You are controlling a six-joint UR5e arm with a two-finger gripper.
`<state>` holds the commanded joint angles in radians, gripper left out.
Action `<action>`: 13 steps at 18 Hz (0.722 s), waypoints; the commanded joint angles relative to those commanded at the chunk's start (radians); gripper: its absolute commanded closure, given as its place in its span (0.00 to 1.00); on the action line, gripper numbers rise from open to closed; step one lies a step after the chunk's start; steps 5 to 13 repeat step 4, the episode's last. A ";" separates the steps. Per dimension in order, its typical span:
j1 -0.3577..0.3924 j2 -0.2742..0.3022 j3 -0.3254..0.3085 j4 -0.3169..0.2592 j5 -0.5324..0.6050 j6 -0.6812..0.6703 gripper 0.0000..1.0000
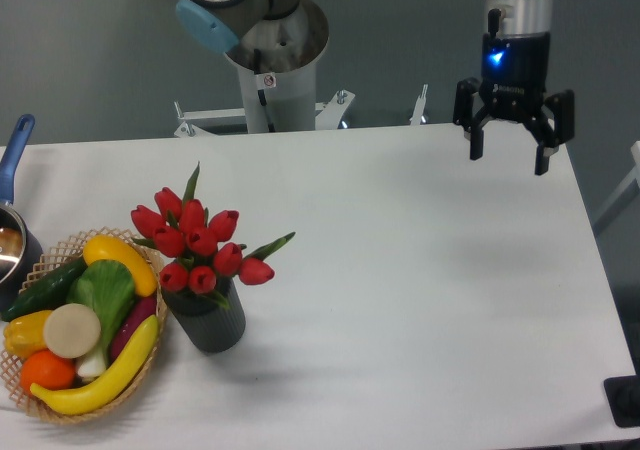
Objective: Insert the flowers into the vase
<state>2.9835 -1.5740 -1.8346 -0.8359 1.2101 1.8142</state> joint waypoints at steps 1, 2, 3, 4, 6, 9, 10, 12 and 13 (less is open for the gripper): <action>0.005 0.005 -0.002 -0.011 0.009 0.037 0.00; 0.014 0.012 -0.002 -0.031 0.011 0.072 0.00; 0.015 0.017 -0.002 -0.035 0.011 0.086 0.00; 0.015 0.018 -0.003 -0.035 0.011 0.089 0.00; 0.015 0.018 -0.003 -0.035 0.011 0.089 0.00; 0.015 0.018 -0.003 -0.035 0.011 0.089 0.00; 0.015 0.018 -0.003 -0.035 0.011 0.089 0.00; 0.015 0.018 -0.003 -0.035 0.011 0.089 0.00; 0.015 0.018 -0.003 -0.035 0.011 0.089 0.00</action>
